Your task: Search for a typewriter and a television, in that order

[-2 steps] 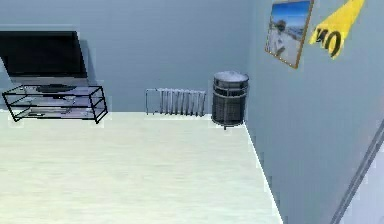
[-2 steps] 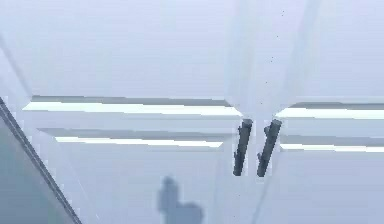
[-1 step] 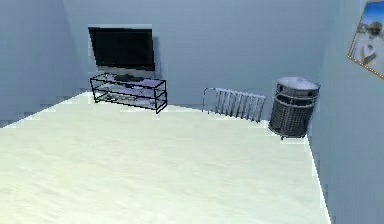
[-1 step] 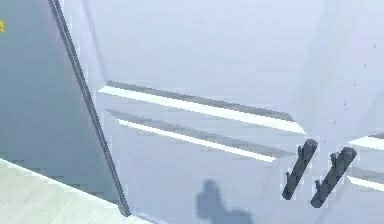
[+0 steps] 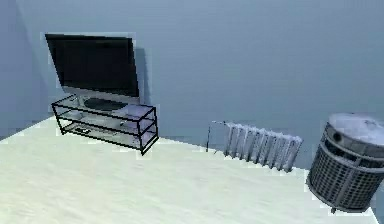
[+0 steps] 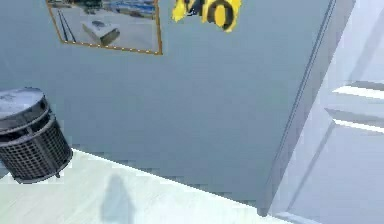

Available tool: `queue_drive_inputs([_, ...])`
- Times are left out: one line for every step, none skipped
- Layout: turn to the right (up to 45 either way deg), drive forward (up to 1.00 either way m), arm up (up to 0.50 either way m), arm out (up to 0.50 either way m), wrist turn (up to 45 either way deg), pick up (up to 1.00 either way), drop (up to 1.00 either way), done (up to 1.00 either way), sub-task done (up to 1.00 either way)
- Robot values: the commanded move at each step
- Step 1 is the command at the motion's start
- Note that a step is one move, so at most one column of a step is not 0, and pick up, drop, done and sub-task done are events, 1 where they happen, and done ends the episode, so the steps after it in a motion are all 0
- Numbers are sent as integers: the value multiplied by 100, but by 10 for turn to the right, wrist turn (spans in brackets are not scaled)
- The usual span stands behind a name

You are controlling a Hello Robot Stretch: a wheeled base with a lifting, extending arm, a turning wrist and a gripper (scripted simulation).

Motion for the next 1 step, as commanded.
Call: queue_drive_inputs([0, 100, 0, 0, 0, 0, 0, 0, 0])
